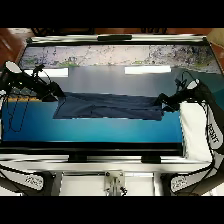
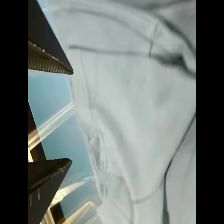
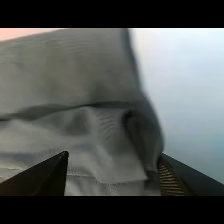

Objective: Fold the shirts.

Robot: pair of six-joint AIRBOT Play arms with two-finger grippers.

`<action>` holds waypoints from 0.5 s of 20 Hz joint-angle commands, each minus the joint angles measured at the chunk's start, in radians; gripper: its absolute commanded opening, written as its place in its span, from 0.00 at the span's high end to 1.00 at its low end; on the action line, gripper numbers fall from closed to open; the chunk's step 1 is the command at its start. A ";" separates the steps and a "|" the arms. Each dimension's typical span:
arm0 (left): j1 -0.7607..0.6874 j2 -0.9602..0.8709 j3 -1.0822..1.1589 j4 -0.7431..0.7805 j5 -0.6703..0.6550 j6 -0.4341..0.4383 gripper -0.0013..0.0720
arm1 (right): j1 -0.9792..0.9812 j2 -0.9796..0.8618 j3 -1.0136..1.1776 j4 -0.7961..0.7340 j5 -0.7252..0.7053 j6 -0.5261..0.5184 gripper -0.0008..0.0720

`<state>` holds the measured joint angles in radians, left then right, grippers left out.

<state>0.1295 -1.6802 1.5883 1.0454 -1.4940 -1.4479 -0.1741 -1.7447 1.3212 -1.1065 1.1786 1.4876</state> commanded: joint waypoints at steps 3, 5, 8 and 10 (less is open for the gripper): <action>-0.079 0.027 0.008 0.000 0.020 0.003 0.18 | 0.061 -0.027 0.006 0.072 0.027 -0.013 0.88; -0.131 0.026 0.010 -0.008 0.030 0.003 0.28 | 0.065 0.008 0.034 0.098 0.065 -0.053 0.88; -0.228 0.023 0.010 -0.061 0.107 0.004 0.93 | 0.065 0.143 0.063 0.106 0.075 -0.053 0.88; -0.304 0.022 0.010 -0.067 0.236 0.003 0.93 | 0.064 0.251 0.063 0.101 0.079 -0.040 0.88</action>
<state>-0.0872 -1.6577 1.5974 1.0050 -1.3941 -1.4441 -0.1127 -1.6085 1.3708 -1.0210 1.2472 1.4460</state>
